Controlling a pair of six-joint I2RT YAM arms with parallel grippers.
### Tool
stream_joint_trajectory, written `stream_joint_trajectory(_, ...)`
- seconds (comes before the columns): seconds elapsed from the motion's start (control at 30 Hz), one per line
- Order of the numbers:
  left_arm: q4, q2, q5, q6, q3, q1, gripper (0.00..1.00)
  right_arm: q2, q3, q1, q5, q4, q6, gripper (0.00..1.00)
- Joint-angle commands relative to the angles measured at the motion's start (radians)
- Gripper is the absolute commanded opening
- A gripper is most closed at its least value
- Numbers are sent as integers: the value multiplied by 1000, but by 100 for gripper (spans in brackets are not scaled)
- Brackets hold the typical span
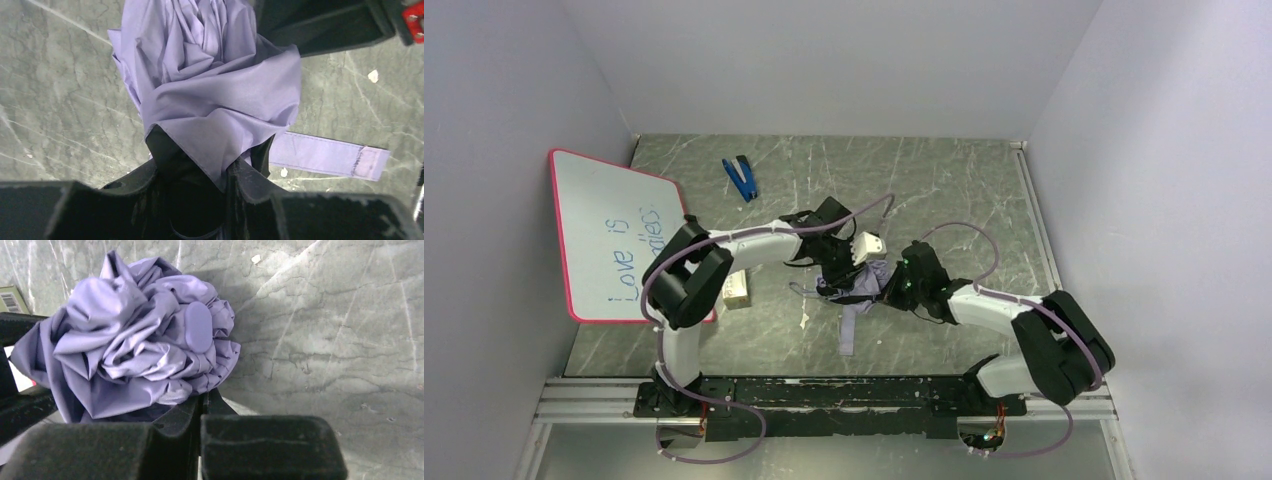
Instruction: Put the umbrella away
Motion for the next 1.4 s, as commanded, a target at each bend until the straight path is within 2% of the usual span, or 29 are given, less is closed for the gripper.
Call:
stream_joint_trajectory(0.0,-44,11,-292,147,-119,-40,5,43,13,-60,14,13,-48,0)
stream_joint_trajectory(0.33,46,-4,-534,223,-244,-173,5,27,-42,-105,-56,108,-19,0)
stream_joint_trajectory(0.53,113,26,-652,240,-315,-222,5,-45,-39,-123,-34,55,-52,0)
stream_joint_trajectory(0.67,145,35,-689,245,-339,-227,5,-168,-7,-125,60,-62,-93,15)
stream_joint_trajectory(0.83,193,29,-715,255,-362,-227,5,-351,58,-126,269,-243,-165,30)
stream_joint_trajectory(0.97,237,28,-738,271,-389,-228,5,-432,109,-127,386,-273,-285,41)
stream_joint_trajectory(1.03,252,23,-746,283,-402,-232,5,-419,138,-128,331,-227,-392,46)
stream_joint_trajectory(1.13,298,9,-774,305,-426,-240,5,-351,208,-129,95,-164,-593,53)
stream_joint_trajectory(1.23,352,1,-818,326,-452,-245,5,-294,234,-128,68,-66,-643,54)
stream_joint_trajectory(1.37,428,1,-865,369,-492,-261,5,-168,317,-129,-121,15,-818,56)
